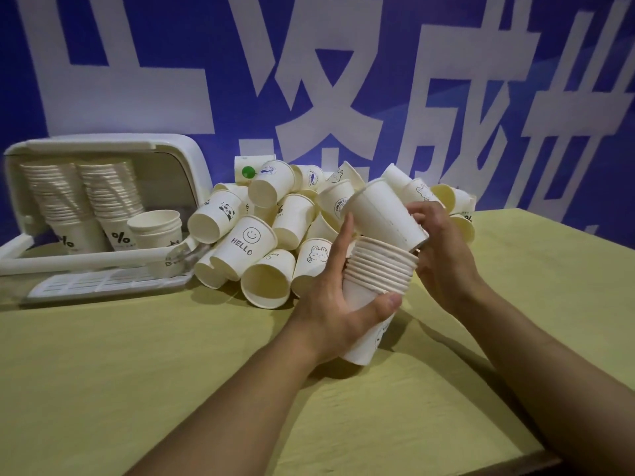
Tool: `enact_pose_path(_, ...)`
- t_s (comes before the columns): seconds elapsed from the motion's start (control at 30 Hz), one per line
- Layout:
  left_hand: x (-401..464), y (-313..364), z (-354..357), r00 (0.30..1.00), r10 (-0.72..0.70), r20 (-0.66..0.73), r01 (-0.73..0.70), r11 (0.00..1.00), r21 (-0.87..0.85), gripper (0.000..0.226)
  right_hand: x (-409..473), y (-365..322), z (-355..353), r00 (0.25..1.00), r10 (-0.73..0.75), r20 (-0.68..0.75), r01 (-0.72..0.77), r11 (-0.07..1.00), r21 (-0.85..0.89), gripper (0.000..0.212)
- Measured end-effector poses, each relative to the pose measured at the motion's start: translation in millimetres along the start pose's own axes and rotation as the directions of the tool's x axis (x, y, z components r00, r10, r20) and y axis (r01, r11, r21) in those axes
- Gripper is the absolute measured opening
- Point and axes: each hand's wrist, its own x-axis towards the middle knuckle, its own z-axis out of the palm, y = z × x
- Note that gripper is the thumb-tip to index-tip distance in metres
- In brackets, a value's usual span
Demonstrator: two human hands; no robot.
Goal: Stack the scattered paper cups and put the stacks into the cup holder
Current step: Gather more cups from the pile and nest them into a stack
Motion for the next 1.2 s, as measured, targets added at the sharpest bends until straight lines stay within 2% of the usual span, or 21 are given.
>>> enact_pose_path(0.07, -1.1, -0.3, -0.1, 1.000, 0.000, 0.003, 0.000, 1.000, -0.004, 0.107, -0.7, 1.1, 1.2, 1.000, -0.011, 0.004, 0.011, 1.000, 0.019, 0.012)
enact_pose_path(0.2, -1.1, -4.2, -1.5, 0.999, -0.030, -0.032, 0.029, 0.999, -0.034, 0.101, -3.5, 2.6, 4.5, 0.989, -0.005, 0.146, 0.013, 0.999, -0.050, 0.049)
enact_pose_path(0.37, 0.8, -8.0, -3.8, 0.981, -0.005, -0.195, 0.001, 1.000, -0.023, 0.106, -7.4, 5.9, 7.0, 0.979, -0.093, 0.184, 0.132, 0.968, -0.212, 0.036)
enact_pose_path(0.5, 2.0, -5.7, -6.2, 0.944, 0.015, -0.330, -0.021, 1.000, -0.014, 0.095, -9.0, 11.9, 9.6, 0.975, -0.136, 0.173, 0.186, 0.928, -0.322, 0.034)
enact_pose_path(0.57, 3.6, -5.4, -10.1, 0.895, 0.016, -0.446, -0.029, 0.999, -0.022, 0.093, -4.7, 16.4, 10.4, 0.977, -0.184, 0.111, 0.215, 0.858, -0.467, 0.043)
enact_pose_path(0.63, 6.3, -6.8, -15.7, 0.830, 0.009, -0.557, -0.009, 1.000, 0.003, 0.090, 8.9, 17.3, 11.0, 0.973, -0.214, 0.083, 0.217, 0.742, -0.634, 0.055)
enact_pose_path(0.73, 10.2, -9.8, -22.3, 0.756, -0.037, -0.654, 0.040, 0.999, -0.010, 0.087, 37.6, 10.2, 18.2, 0.988, -0.093, 0.126, 0.156, 0.579, -0.800, 0.074)
enact_pose_path(0.8, 10.7, -11.1, -23.6, 0.748, -0.045, -0.662, 0.052, 0.999, -0.009, 0.088, 54.8, 7.4, 29.0, 0.988, -0.011, 0.156, 0.139, 0.510, -0.849, 0.083)
enact_pose_path(1.0, 9.1, -8.8, -26.1, 0.784, -0.044, -0.619, 0.054, 0.999, -0.002, 0.093, 90.6, 14.7, 49.2, 0.992, -0.032, 0.124, 0.124, 0.465, -0.877, 0.083)
enact_pose_path(1.1, 9.5, -9.5, -26.9, 0.801, -0.054, -0.596, 0.063, 0.998, -0.005, 0.094, 90.7, 17.5, 51.3, 0.989, -0.020, 0.144, 0.136, 0.476, -0.869, 0.079)
enact_pose_path(1.2, 9.9, -10.6, -26.2, 0.823, -0.060, -0.565, 0.069, 0.998, -0.004, 0.090, 85.3, 9.3, 49.1, 0.989, -0.101, 0.111, 0.148, 0.539, -0.829, 0.075)
